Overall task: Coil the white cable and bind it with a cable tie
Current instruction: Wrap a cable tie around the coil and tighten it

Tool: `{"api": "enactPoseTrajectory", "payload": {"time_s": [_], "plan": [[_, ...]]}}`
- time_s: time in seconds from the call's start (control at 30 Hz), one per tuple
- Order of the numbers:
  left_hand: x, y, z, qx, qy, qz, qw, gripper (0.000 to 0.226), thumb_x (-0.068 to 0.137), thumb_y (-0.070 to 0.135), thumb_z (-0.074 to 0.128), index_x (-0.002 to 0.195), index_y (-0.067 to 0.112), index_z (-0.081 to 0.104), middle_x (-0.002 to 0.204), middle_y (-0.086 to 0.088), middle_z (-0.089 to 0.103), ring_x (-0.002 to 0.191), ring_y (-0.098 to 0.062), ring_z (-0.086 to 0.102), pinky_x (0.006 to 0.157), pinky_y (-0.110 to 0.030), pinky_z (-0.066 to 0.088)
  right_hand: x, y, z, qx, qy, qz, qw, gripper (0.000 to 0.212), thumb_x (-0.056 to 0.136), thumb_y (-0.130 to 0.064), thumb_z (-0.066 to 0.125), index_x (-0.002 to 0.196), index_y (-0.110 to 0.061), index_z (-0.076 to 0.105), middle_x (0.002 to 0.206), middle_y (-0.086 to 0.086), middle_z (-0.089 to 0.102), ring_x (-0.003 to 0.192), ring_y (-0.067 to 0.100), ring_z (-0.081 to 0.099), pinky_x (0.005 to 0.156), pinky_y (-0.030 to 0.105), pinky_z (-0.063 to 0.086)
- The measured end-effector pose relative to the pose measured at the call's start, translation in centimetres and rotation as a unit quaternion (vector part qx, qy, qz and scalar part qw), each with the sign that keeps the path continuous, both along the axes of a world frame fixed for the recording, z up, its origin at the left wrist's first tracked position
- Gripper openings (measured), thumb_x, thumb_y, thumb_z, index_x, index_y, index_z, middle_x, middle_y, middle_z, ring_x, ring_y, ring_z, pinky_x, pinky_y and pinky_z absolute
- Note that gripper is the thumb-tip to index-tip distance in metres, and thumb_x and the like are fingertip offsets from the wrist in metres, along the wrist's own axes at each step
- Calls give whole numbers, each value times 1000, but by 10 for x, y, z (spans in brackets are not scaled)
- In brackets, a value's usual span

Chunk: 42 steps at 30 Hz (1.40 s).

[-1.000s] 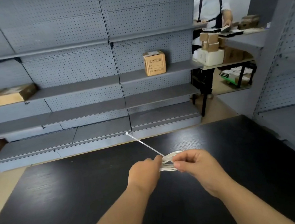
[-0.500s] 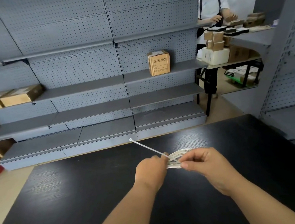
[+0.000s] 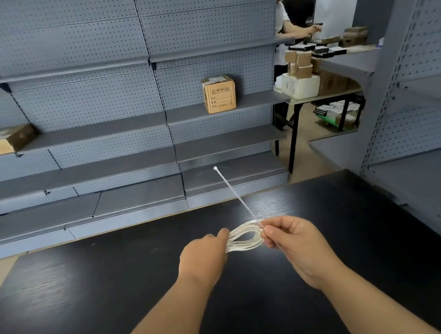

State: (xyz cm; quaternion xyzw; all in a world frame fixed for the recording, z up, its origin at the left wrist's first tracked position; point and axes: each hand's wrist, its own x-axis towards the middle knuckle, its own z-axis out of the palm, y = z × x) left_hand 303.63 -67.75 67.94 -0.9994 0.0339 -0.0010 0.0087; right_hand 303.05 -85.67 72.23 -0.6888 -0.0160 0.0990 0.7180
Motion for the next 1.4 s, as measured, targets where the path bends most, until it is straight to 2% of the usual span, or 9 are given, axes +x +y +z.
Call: {"api": "enactPoseTrajectory", "payload": {"time_s": [0.2, 0.53, 0.73, 0.87, 1.0, 1.23, 1.4], "plan": [[0, 2, -3, -1, 1, 3, 1000, 30, 93, 28, 46, 122, 22, 37, 102, -7, 60, 88, -32, 61, 70, -38, 49, 3, -5, -3, 22, 4, -39, 999, 23, 89, 1, 56, 85, -16, 70, 72, 0, 70, 71, 11, 61, 70, 22, 50], [2, 1, -4, -15, -2, 5, 1000, 32, 93, 29, 46, 123, 25, 37, 101, -6, 61, 85, -29, 62, 70, -37, 50, 9, -14, -11, 20, -3, -86, 996, 23, 90, -1, 57, 85, -20, 68, 82, 3, 69, 80, 15, 62, 79, 27, 53], [4, -5, -1, -71, -28, 31, 997, 29, 93, 32, 44, 121, 26, 39, 95, -4, 61, 80, -28, 62, 68, -37, 50, 17, -21, -33, -80, -17, -172, 982, 17, 91, -11, 58, 104, -17, 67, 94, -4, 68, 91, 9, 63, 81, 21, 50], [6, -16, 5, -108, -38, 37, 993, 31, 92, 32, 45, 123, 27, 39, 97, -5, 61, 83, -30, 62, 70, -37, 50, 16, -19, -50, -130, -6, -200, 971, 17, 92, -14, 57, 107, -13, 67, 98, -2, 67, 95, 13, 63, 88, 29, 51], [8, -29, 7, -126, -31, 24, 991, 31, 93, 32, 46, 123, 25, 41, 99, -6, 63, 83, -29, 62, 74, -39, 54, 9, -13, -63, -135, 13, -170, 976, 12, 93, -12, 56, 93, -21, 65, 84, -9, 64, 84, 8, 61, 81, 28, 50], [8, -37, 1, -138, -11, 28, 990, 35, 91, 33, 48, 124, 20, 44, 102, -6, 65, 87, -29, 63, 75, -38, 53, -5, -1, -80, -130, 54, -109, 984, 14, 92, -13, 58, 89, -25, 63, 88, -5, 66, 90, 12, 62, 84, 29, 51], [8, -38, -3, -170, 2, 35, 985, 35, 91, 33, 49, 124, 21, 45, 104, -6, 65, 88, -29, 64, 73, -37, 51, -12, 3, -81, -144, 59, -82, 984, 14, 92, -13, 57, 91, -26, 62, 88, -10, 64, 87, 5, 59, 82, 24, 47]]}}
